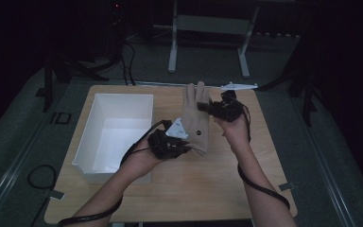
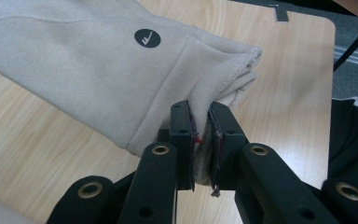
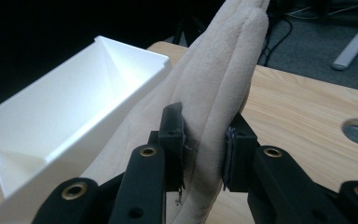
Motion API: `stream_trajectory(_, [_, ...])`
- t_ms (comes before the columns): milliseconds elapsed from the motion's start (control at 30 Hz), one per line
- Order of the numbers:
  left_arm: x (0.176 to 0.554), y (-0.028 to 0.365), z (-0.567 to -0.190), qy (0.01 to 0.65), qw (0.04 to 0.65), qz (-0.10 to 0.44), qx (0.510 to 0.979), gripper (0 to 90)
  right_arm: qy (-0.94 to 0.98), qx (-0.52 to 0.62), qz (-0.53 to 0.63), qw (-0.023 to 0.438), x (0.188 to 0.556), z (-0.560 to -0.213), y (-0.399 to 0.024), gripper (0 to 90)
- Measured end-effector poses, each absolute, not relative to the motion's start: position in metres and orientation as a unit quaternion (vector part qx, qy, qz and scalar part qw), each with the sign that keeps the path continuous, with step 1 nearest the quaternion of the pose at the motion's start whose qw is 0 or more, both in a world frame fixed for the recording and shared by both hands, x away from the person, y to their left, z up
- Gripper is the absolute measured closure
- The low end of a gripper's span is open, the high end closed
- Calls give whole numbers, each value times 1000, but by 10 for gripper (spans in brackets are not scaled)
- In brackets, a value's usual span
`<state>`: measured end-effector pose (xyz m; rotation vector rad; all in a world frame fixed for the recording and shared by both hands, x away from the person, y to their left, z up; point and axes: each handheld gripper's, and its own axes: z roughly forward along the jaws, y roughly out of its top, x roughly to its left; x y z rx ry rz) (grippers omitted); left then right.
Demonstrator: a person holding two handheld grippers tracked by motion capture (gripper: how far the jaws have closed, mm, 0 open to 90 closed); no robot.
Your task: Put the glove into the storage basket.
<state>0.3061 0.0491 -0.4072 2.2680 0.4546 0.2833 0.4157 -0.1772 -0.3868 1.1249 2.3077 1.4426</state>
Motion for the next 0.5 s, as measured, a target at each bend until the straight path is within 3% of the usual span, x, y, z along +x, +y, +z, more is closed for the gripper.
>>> stream_trajectory(500, [297,105,-401,212,382,132,890,819,794,355,486,90,420,-380,-112,735])
